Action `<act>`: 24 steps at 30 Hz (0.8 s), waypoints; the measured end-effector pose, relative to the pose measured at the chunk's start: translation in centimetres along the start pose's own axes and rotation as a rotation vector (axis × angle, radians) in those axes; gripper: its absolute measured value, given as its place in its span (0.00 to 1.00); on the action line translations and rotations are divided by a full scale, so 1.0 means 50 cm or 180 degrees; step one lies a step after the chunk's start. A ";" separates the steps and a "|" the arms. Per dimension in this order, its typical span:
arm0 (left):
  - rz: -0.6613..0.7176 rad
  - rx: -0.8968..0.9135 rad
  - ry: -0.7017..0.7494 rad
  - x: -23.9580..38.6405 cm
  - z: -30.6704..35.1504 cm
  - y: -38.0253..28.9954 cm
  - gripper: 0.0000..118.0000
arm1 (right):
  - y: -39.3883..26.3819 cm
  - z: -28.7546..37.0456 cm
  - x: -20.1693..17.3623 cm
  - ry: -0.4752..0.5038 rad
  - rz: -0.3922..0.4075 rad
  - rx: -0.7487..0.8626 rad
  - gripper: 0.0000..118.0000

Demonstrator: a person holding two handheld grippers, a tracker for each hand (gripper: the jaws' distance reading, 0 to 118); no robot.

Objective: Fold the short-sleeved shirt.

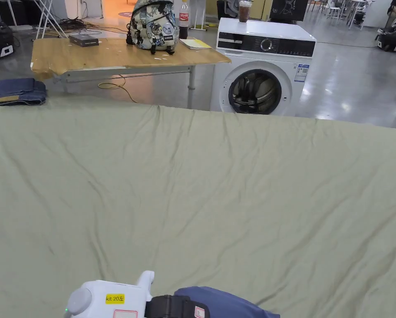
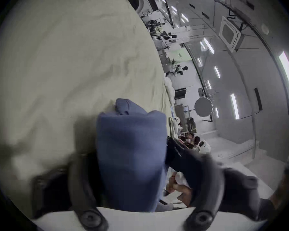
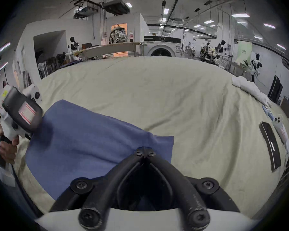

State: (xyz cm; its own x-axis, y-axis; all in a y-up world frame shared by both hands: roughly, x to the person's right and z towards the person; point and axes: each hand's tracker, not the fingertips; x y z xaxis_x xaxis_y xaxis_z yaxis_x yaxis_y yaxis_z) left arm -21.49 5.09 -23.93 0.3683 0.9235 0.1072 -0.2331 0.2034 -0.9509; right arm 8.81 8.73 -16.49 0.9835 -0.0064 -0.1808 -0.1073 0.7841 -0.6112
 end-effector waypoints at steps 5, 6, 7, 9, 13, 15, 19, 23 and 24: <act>0.0472 0.0087 -0.0153 -0.033 -0.013 -0.019 0.24 | -0.004 -0.001 0.003 0.0005 -0.0039 0.0012 0.00; 0.0313 0.0118 0.0016 -0.027 -0.010 -0.021 0.23 | -0.002 0.000 0.003 0.0018 -0.0038 0.0023 0.00; 0.0191 0.0117 0.0060 -0.014 -0.011 -0.025 0.22 | 0.000 0.001 0.002 0.0019 -0.0017 0.0018 0.00; 0.0143 0.0126 0.0078 -0.011 -0.003 -0.023 0.22 | 0.000 0.002 0.005 0.0036 0.0002 0.0020 0.00; 0.0124 0.0158 0.0025 0.010 0.014 -0.029 0.21 | 0.005 0.009 0.001 0.0039 0.0108 0.0097 0.00; 0.0087 0.0174 0.0012 0.025 0.023 -0.032 0.21 | 0.013 0.011 -0.005 0.0030 0.0179 0.0137 0.00; 0.0068 0.0265 0.0030 0.044 0.051 -0.023 0.21 | 0.045 0.009 -0.018 0.0052 0.0237 0.0213 0.00; 0.0092 0.0349 0.0069 0.063 0.096 -0.007 0.21 | 0.083 0.001 -0.029 0.0127 0.0232 0.0272 0.00; 0.0094 0.0357 0.0085 0.066 0.109 -0.003 0.21 | 0.090 0.002 -0.032 0.0138 0.0241 0.0306 0.00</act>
State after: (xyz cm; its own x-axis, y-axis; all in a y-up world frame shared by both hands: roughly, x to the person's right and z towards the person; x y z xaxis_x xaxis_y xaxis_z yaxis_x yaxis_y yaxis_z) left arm -25.12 9.87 -21.86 0.3833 0.9209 0.0704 -0.3429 0.2127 -0.9150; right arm 6.78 12.33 -18.90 0.9657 0.0298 -0.2581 -0.1645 0.8392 -0.5184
